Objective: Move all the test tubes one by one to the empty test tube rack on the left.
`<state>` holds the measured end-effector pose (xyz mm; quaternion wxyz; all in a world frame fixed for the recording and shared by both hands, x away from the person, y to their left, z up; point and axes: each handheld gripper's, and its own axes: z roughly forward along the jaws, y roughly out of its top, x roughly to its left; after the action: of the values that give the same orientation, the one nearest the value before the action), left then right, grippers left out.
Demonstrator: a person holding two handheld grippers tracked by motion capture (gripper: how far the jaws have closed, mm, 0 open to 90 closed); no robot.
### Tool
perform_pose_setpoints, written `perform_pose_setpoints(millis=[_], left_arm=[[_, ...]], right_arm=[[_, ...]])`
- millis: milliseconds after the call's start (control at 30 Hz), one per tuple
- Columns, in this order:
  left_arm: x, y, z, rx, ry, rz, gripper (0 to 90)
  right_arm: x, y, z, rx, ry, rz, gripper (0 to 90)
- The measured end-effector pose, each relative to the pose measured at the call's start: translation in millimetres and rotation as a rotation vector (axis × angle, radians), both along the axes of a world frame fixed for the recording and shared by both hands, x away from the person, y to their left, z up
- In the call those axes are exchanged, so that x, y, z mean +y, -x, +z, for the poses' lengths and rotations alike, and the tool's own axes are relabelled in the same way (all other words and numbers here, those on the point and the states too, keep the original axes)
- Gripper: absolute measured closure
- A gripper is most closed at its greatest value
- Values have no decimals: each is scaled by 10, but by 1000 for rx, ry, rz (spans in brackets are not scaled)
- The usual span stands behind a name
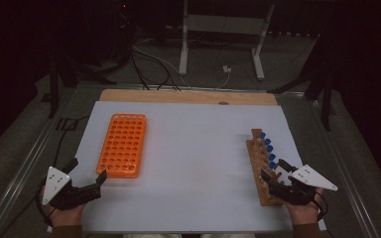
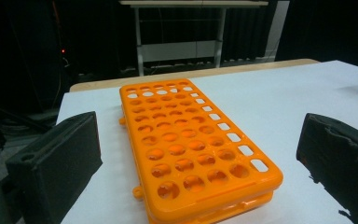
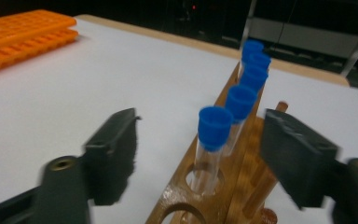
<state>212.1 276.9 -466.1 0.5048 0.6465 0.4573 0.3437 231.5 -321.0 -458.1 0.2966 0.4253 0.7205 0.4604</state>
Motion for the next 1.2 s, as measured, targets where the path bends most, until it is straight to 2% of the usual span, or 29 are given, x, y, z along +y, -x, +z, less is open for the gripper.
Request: perform_pose_setpoints(millis=[100,167,367,700,867,1200], left_arm=[[-4,1,0,0,-3,1,6],[-6,-2,-1,1,-4,-2,6],[-13,-9,-9,5,-4,-4,6],[-9,-22,-21,13,6,-35,6],[-17,-22,-37,-8,4,-55,6],[-43,-47,-10,-10,19,-105,6]], right_arm=[[-7,-31,-51,32,18,-13,429],[-28,-47,-72,48,8,3,501],[-38,-62,-85,51,12,23,658],[-12,-96,-96,52,20,32,761],[-66,-99,-91,57,-3,22,765],[-70,-103,-22,44,-13,17,767]])
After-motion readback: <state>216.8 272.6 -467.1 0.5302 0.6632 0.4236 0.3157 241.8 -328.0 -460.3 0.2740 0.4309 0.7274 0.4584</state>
